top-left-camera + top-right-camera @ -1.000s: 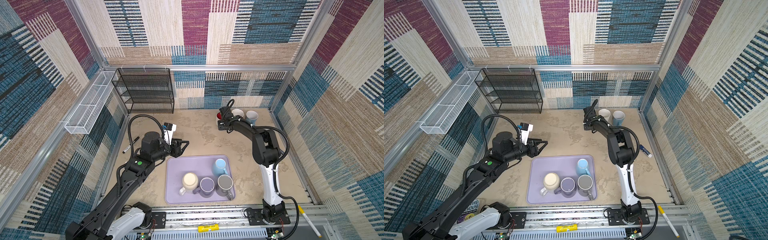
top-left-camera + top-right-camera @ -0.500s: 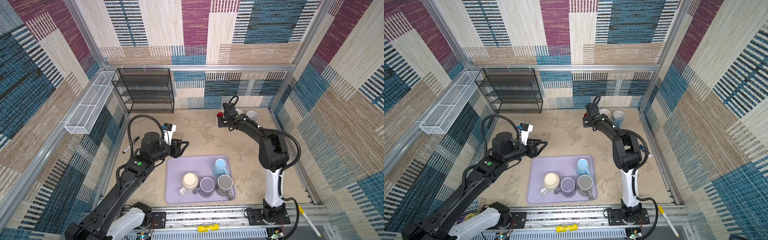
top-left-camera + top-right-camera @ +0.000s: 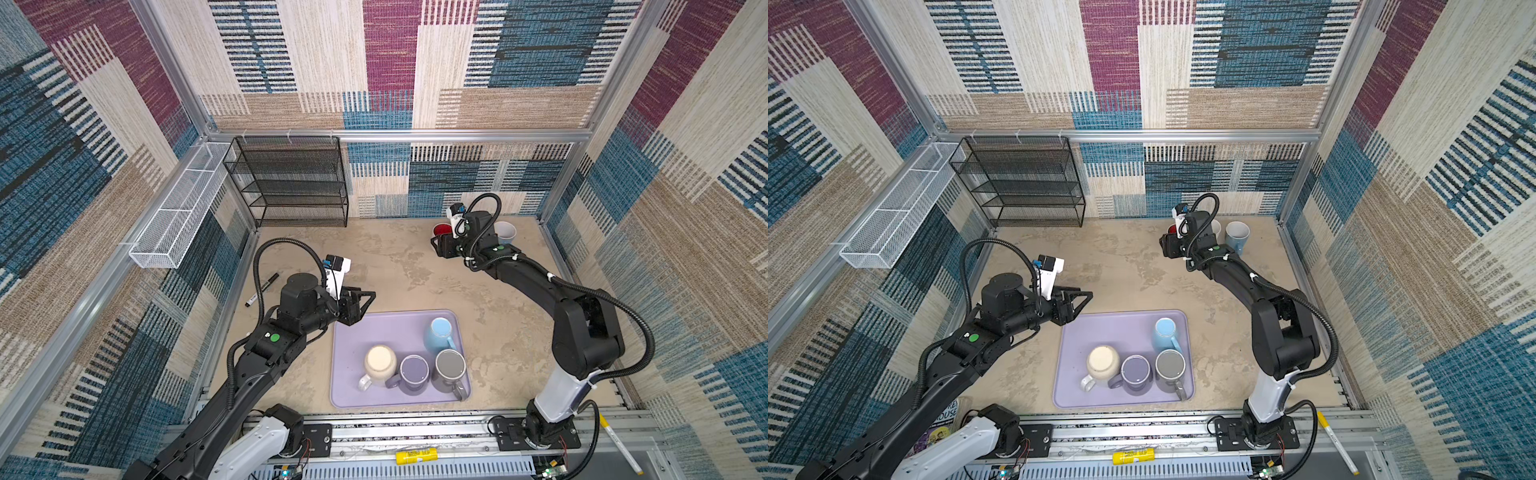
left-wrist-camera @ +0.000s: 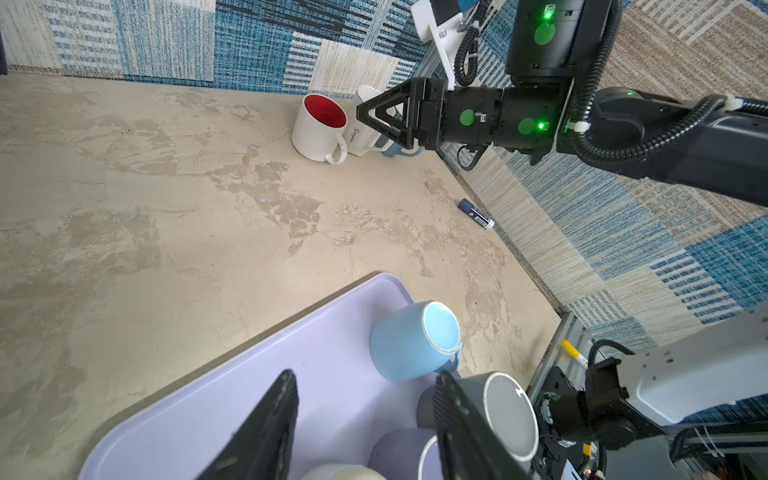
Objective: Turn the mug right side up
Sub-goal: 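Open and raise the right gripper while the left gripper moves toward the tray, then lower the left gripper over the upside-down cream speckled mug on the tray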
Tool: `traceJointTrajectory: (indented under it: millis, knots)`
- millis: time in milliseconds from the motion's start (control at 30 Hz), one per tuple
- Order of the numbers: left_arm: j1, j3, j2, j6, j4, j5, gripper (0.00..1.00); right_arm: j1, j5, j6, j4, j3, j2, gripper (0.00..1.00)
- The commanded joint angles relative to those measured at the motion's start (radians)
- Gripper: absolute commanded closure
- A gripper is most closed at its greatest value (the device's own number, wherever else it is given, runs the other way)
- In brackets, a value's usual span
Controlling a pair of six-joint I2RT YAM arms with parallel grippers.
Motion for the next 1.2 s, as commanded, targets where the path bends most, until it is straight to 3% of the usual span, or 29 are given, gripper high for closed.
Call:
traceJointTrajectory:
  millis: [0,233,500,733,1167]
  knots:
    - [-0.011,-0.016,-0.011,-0.046,-0.078,-0.024,0.46,0.001,-0.075,0.034,0.1,-0.034,-0.05,0.31]
    - [-0.081,-0.059,-0.062,-0.133,-0.224,-0.113,0.47,0.002,-0.062,0.028,0.16,-0.112,-0.148,0.31]
    - [-0.178,-0.051,-0.097,-0.186,-0.404,-0.187,0.48,0.001,-0.024,0.045,0.104,-0.083,-0.149,0.31]
    - [-0.271,-0.056,-0.115,-0.235,-0.519,-0.24,0.48,0.001,-0.058,0.058,0.111,-0.093,-0.178,0.32]
    - [-0.439,-0.035,0.01,-0.219,-0.648,-0.301,0.48,0.002,-0.159,0.028,0.157,-0.153,-0.218,0.32]
